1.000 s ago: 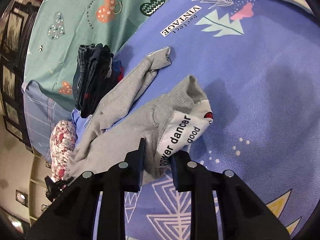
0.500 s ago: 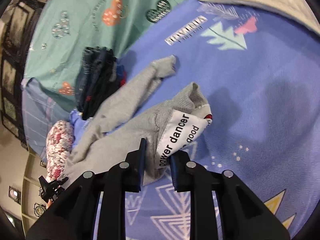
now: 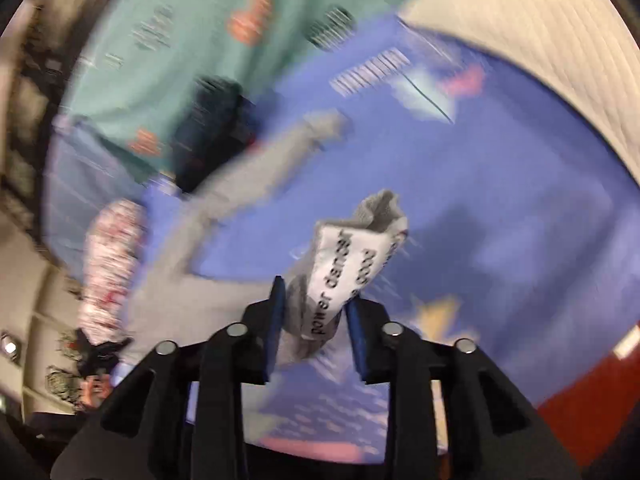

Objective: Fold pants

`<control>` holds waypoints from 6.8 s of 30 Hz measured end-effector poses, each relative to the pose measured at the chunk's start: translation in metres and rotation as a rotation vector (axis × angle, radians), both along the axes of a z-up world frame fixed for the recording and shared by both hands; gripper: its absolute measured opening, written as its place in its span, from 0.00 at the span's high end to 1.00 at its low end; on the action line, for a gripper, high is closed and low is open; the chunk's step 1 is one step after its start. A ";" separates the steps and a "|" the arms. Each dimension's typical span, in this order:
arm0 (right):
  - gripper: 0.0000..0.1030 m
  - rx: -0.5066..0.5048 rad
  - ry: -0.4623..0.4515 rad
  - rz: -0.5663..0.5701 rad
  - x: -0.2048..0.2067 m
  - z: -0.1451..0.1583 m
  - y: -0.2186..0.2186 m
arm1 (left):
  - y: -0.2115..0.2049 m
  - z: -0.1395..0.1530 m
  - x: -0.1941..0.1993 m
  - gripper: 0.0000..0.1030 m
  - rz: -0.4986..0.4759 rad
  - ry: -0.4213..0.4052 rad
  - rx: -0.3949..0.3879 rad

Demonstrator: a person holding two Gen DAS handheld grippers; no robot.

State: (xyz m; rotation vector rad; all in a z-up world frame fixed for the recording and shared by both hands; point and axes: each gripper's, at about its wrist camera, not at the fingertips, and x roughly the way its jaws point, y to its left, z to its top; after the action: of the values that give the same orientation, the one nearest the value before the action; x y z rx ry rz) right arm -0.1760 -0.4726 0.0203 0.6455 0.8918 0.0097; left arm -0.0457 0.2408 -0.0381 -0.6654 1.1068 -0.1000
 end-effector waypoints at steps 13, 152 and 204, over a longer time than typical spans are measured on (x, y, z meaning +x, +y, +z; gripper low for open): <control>0.24 -0.020 -0.090 -0.051 0.091 0.018 -0.026 | 0.037 0.100 0.027 0.37 0.135 -0.229 0.209; 0.06 -0.358 0.089 -0.147 -0.013 -0.017 -0.002 | -0.062 0.003 0.060 0.87 -0.145 -0.128 -0.002; 0.41 -0.182 0.136 0.296 0.049 -0.046 0.101 | -0.081 0.020 0.012 0.42 -0.366 -0.122 0.245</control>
State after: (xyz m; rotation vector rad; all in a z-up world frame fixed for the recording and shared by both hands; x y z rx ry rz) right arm -0.1268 -0.3714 -0.0254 0.3437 1.1004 0.1500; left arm -0.0334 0.1601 -0.0178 -0.2305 1.0910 -0.3092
